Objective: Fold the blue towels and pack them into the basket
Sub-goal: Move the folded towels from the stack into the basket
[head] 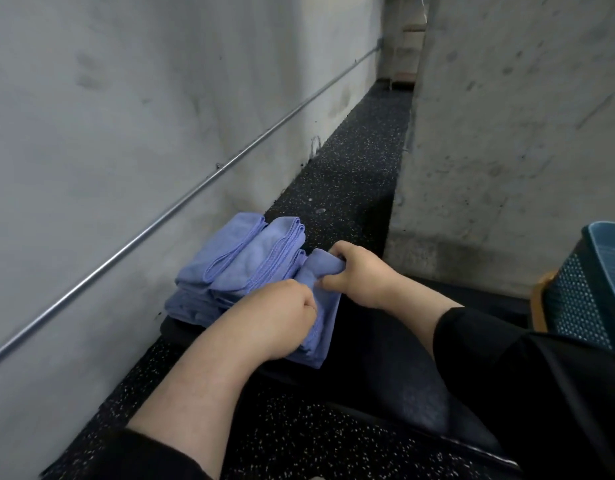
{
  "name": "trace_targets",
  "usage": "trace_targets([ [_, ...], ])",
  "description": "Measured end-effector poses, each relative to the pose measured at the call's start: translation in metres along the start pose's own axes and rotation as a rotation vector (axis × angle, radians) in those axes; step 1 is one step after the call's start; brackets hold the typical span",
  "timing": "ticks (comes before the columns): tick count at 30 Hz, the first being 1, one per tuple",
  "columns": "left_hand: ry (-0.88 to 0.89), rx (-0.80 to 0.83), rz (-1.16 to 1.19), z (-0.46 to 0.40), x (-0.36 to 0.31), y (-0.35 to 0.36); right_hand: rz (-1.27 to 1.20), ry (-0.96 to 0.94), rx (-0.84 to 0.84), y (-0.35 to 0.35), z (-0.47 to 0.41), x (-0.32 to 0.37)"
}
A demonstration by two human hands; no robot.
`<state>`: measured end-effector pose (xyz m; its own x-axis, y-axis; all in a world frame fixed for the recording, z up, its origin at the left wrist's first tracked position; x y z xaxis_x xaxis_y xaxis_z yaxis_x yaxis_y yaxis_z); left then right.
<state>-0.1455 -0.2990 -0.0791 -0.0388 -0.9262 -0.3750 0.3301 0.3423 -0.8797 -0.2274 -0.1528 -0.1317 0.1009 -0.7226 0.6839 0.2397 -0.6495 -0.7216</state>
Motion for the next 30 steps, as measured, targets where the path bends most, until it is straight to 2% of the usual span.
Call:
trace_targets([
  [3, -0.014, -0.135, 0.101, 0.0, -0.004, -0.007, -0.21, -0.06, -0.09, -0.001, 0.012, 0.007],
  [6, -0.026, -0.413, 0.312, 0.004, -0.007, -0.023, -0.396, -0.071, -0.228, -0.013, 0.035, 0.023],
  [8, 0.015, -0.505, 0.411, 0.007, -0.013, -0.031, -0.471, -0.082, -0.332, -0.032, 0.057, 0.038],
  [11, 0.111, -0.418, 0.639, 0.015, -0.038, -0.034, -0.607, -0.122, -0.439, -0.071, 0.095, 0.052],
  [14, 0.29, -0.162, 1.08, 0.025, -0.075, -0.027, -0.647, -0.11, -0.543, -0.117, 0.138, 0.047],
  [16, 0.359, -0.03, 1.214, 0.029, -0.099, -0.022, -0.628, -0.074, -0.571, -0.148, 0.166, 0.032],
  [18, 0.405, 0.018, 1.253, 0.03, -0.123, -0.017, -0.59, -0.02, -0.542, -0.178, 0.193, 0.013],
  [21, 0.454, 0.008, 1.317, 0.03, -0.164, -0.008, -0.624, 0.045, -0.473, -0.219, 0.226, -0.016],
  [24, 0.42, -0.03, 1.505, 0.027, -0.206, 0.005, -0.568, 0.078, -0.426, -0.25, 0.254, -0.039],
  [26, 0.388, 0.016, 1.581, 0.024, -0.232, 0.015, -0.582, 0.098, -0.407, -0.266, 0.268, -0.061],
  [28, 0.381, 0.084, 1.561, 0.02, -0.255, 0.031, -0.584, 0.155, -0.431, -0.278, 0.28, -0.088],
  [30, 0.403, 0.061, 1.41, 0.017, -0.266, 0.042, -0.55, 0.223, -0.443, -0.282, 0.287, -0.111],
])
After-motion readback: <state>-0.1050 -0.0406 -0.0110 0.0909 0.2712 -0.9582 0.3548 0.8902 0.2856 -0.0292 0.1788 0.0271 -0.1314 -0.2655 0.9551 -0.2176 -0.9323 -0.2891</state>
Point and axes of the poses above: each hand's wrist, its own z-axis away from the middle knuckle, its own y-axis out of the palm, x = y × z, the point moved 3 cm from there along -z, towards the middle knuckle, and after that the axes turned 8 degrees about z, right-handed, at the moved point
